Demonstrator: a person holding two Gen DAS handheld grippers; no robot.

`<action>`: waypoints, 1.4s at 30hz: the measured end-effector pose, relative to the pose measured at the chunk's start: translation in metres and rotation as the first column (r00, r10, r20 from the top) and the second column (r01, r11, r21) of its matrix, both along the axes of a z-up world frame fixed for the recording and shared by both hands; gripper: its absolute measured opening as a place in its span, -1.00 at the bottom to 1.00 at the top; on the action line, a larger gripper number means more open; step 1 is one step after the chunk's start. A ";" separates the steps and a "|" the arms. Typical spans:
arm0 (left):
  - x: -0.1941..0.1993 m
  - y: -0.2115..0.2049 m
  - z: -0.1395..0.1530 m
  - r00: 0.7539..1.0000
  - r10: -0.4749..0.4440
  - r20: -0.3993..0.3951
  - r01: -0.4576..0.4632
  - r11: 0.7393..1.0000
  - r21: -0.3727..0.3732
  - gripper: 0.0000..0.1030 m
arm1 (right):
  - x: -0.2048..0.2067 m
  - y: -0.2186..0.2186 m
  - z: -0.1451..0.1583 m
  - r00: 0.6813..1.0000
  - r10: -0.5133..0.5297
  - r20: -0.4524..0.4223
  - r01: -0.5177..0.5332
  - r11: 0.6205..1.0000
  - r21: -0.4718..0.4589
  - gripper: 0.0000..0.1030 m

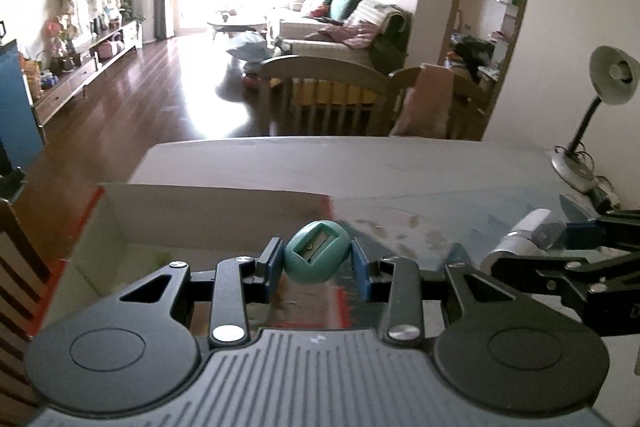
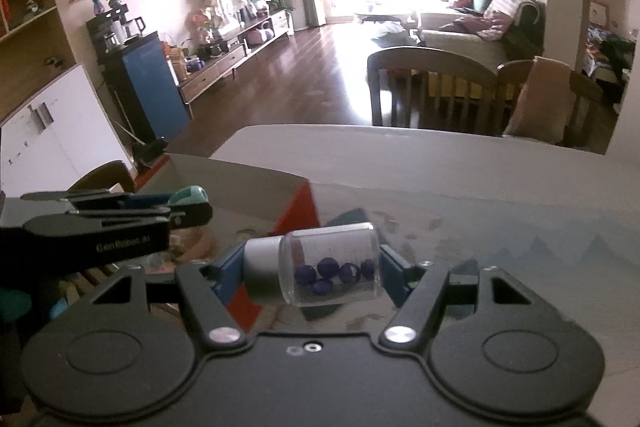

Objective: Organize rigid objects
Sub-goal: 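Carry the pill bottle with the right tool while the left tool carries the sharpener over the box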

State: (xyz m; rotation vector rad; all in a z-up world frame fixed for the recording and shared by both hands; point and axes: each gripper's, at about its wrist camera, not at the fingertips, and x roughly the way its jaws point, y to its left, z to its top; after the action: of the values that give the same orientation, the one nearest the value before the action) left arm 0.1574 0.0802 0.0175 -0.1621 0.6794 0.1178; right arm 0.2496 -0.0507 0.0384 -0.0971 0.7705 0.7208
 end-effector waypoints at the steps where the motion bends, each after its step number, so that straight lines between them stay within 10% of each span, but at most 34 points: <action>1: -0.001 0.007 0.001 1.000 0.006 0.000 -0.006 1.000 0.001 -0.31 | -0.002 0.007 0.001 1.000 0.004 0.002 -0.004 1.000 -0.001 0.33; 21: 0.003 0.129 -0.036 0.993 0.091 -0.074 -0.091 0.996 0.005 -0.31 | -0.019 0.113 -0.033 0.995 0.095 -0.020 -0.096 0.991 -0.091 0.33; 42: 0.073 0.151 -0.116 0.975 0.033 -0.219 -0.024 0.999 0.041 -0.31 | 0.019 0.193 -0.098 0.987 0.158 -0.038 -0.163 0.958 -0.238 0.33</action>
State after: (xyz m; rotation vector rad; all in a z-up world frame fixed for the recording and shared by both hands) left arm 0.2307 0.2308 -0.0984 -0.1230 0.8949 0.1778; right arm 0.2682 0.1425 -0.0597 -0.3768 0.8728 0.7804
